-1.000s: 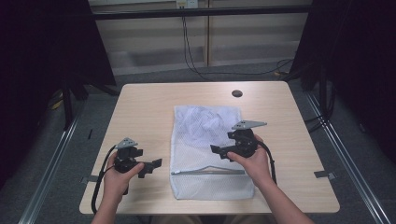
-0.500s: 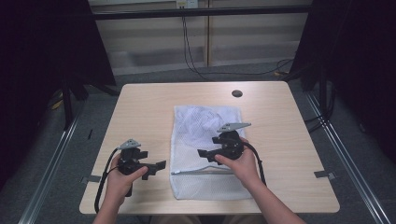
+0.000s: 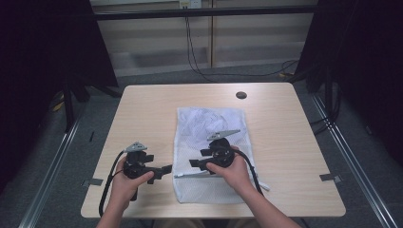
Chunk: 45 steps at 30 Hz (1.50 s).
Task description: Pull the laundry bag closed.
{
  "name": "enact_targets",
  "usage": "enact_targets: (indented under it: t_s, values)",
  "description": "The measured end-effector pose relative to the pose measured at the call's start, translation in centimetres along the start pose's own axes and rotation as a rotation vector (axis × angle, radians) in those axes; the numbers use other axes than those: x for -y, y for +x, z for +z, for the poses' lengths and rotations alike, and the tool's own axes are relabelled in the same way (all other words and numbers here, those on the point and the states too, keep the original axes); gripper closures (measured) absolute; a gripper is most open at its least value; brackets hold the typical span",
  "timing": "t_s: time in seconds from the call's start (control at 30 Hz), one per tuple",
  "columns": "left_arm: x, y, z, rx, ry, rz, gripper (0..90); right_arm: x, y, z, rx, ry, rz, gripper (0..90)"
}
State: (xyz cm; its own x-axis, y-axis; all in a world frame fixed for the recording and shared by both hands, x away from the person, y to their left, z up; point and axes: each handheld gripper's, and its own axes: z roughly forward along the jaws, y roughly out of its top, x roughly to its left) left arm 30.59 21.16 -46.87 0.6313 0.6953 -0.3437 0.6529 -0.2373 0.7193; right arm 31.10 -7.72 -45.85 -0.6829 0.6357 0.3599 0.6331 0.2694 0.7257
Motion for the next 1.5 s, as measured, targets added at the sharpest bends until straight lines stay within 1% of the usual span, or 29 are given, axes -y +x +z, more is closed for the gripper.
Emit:
enact_targets:
  t_s: [0.07, 0.1, 0.17, 0.3, 0.37, 0.43, 0.47, 0.53, 0.57, 0.67, 0.77, 0.8, 0.83, 0.9, 1.0, 1.13, 1.17, 1.3, 1.37, 1.4, 1.47, 1.5]
  values:
    - [0.0, 0.0, 0.0, 0.001, 0.005, 0.007, 0.3, 0.0, 0.2, 0.4, -0.003, 0.005, 0.013, 35.5]
    - [0.0, 0.0, 0.0, 0.001, 0.005, 0.007, 0.3, 0.0, 0.2, 0.6, -0.006, 0.010, 0.011, 36.6]
    - [0.0, 0.1, 0.0, -0.001, 0.004, 0.003, 0.6, 0.1, 0.4, 0.9, -0.011, 0.012, 0.024, 37.9]
    - [-0.1, 0.1, -0.1, -0.005, 0.003, 0.004, 1.2, 0.1, 0.6, 1.2, -0.015, 0.019, 0.027, 40.8]
    - [-0.1, 0.2, -0.3, 0.000, 0.009, 0.008, 1.2, 0.3, 0.8, 1.7, -0.015, 0.032, 0.036, 44.2]
    - [-0.1, 0.2, -0.3, -0.004, 0.007, 0.008, 1.4, 0.4, 1.0, 2.1, -0.032, 0.044, 0.047, 46.4]
    - [-0.1, 0.1, -0.4, -0.011, 0.002, 0.007, 1.5, 0.5, 1.0, 2.3, -0.043, 0.042, 0.062, 47.2]
    - [-0.1, 0.1, -0.5, -0.010, 0.006, 0.010, 1.6, 0.7, 1.0, 2.7, -0.070, 0.042, 0.095, 50.4]
    - [0.0, 0.1, -0.5, -0.011, 0.011, 0.015, 1.6, 0.7, 1.1, 2.8, -0.079, 0.048, 0.100, 51.9]
    - [0.0, 0.1, -0.6, -0.015, 0.006, 0.011, 1.6, 0.8, 1.3, 3.3, -0.095, 0.060, 0.112, 54.6]
    - [0.0, 0.1, -0.8, -0.014, 0.002, 0.006, 1.6, 1.0, 1.5, 3.8, -0.090, 0.072, 0.114, 58.6]
    - [0.0, 0.1, -0.8, -0.014, 0.003, 0.014, 1.7, 1.0, 1.5, 3.9, -0.091, 0.077, 0.123, 59.6]
    - [0.0, 0.1, -0.9, -0.014, -0.003, 0.005, 1.7, 1.1, 1.5, 4.0, -0.092, 0.081, 0.121, 60.2]
    - [0.0, 0.2, -0.9, -0.020, 0.000, 0.011, 1.9, 1.2, 1.6, 4.4, -0.100, 0.085, 0.125, 61.1]
    - [0.1, 0.2, -0.9, -0.018, 0.002, 0.011, 1.9, 1.4, 1.6, 4.7, -0.094, 0.103, 0.128, 63.4]
    - [0.0, 0.2, -1.0, -0.022, 0.000, 0.011, 1.9, 1.6, 1.7, 5.1, -0.089, 0.115, 0.135, 64.0]
    - [0.0, 0.3, -1.0, -0.022, 0.000, 0.011, 1.9, 1.7, 1.7, 5.2, -0.083, 0.120, 0.122, 64.3]
    - [0.0, 0.3, -1.0, -0.022, -0.001, 0.009, 1.9, 1.9, 1.6, 5.4, -0.078, 0.133, 0.138, 64.9]
    - [0.0, 0.3, -1.0, -0.022, -0.001, 0.008, 2.0, 1.9, 1.5, 5.5, -0.084, 0.133, 0.133, 64.9]
    - [0.1, 0.3, -1.0, -0.022, 0.000, 0.008, 2.0, 2.1, 1.5, 5.7, -0.094, 0.141, 0.150, 64.9]
    - [0.1, 0.3, -1.0, -0.025, 0.007, 0.008, 2.1, 2.2, 1.4, 5.9, -0.103, 0.144, 0.156, 65.2]
    - [0.1, 0.4, -1.1, -0.025, 0.007, 0.010, 2.1, 2.2, 1.4, 5.9, -0.097, 0.146, 0.159, 65.3]
